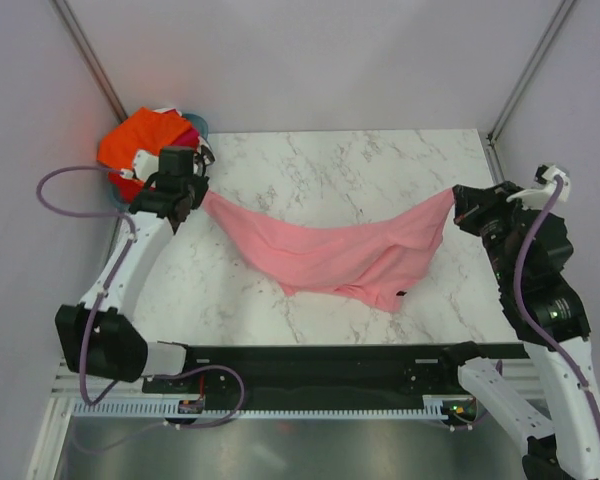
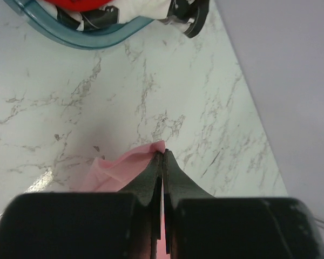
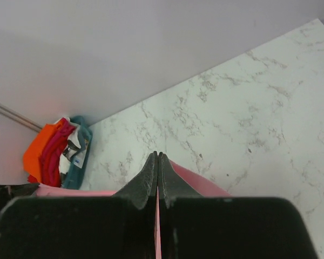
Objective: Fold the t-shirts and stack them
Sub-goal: Flatten the tshirt out
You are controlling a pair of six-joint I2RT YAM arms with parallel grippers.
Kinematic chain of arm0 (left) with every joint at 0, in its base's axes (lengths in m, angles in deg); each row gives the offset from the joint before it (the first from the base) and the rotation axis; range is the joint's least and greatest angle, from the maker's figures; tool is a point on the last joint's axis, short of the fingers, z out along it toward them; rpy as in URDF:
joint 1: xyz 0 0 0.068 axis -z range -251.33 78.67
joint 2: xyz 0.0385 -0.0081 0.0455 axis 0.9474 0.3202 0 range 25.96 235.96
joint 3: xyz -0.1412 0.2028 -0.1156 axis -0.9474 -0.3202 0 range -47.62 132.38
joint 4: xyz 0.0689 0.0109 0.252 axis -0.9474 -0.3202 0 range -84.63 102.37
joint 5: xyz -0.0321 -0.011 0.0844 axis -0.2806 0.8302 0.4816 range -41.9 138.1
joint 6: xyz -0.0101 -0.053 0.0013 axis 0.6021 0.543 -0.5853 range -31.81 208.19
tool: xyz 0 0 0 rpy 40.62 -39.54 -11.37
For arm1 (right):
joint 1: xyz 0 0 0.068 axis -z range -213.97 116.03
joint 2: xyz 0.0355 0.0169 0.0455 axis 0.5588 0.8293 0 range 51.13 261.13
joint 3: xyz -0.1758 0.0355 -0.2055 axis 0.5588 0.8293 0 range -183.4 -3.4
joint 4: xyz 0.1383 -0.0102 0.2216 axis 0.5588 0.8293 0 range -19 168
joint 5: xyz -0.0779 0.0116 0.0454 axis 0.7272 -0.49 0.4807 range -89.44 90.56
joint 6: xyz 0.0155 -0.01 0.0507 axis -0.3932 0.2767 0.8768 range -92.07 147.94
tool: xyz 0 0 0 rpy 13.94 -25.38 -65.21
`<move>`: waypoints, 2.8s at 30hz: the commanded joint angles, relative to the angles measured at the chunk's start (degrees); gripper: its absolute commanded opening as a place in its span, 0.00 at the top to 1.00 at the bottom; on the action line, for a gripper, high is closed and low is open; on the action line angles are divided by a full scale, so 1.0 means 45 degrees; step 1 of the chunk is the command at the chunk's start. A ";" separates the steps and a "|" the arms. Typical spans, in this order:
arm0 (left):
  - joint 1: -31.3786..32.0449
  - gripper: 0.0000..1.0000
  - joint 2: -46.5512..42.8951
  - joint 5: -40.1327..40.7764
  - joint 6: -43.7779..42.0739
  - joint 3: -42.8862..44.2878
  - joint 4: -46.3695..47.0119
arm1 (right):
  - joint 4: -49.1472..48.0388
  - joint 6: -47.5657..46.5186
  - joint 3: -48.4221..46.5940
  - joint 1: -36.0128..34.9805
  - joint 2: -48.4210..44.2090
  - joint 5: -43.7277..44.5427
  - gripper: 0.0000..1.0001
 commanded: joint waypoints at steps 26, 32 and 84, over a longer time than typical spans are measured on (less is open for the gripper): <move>0.3717 0.36 -0.4468 -0.2281 0.0034 -0.6772 0.0964 | -0.2188 0.0360 0.2691 0.0018 0.0561 0.0795 1.00; 0.5593 0.63 -0.3713 -0.1853 0.1245 -0.7752 0.1061 | -0.2267 0.0496 0.3102 0.0018 0.0346 0.0815 1.00; 0.8117 0.98 -0.1459 -0.0522 -0.0666 -0.6365 0.2333 | -0.2208 0.0438 0.4642 0.0018 -0.0319 0.0054 1.00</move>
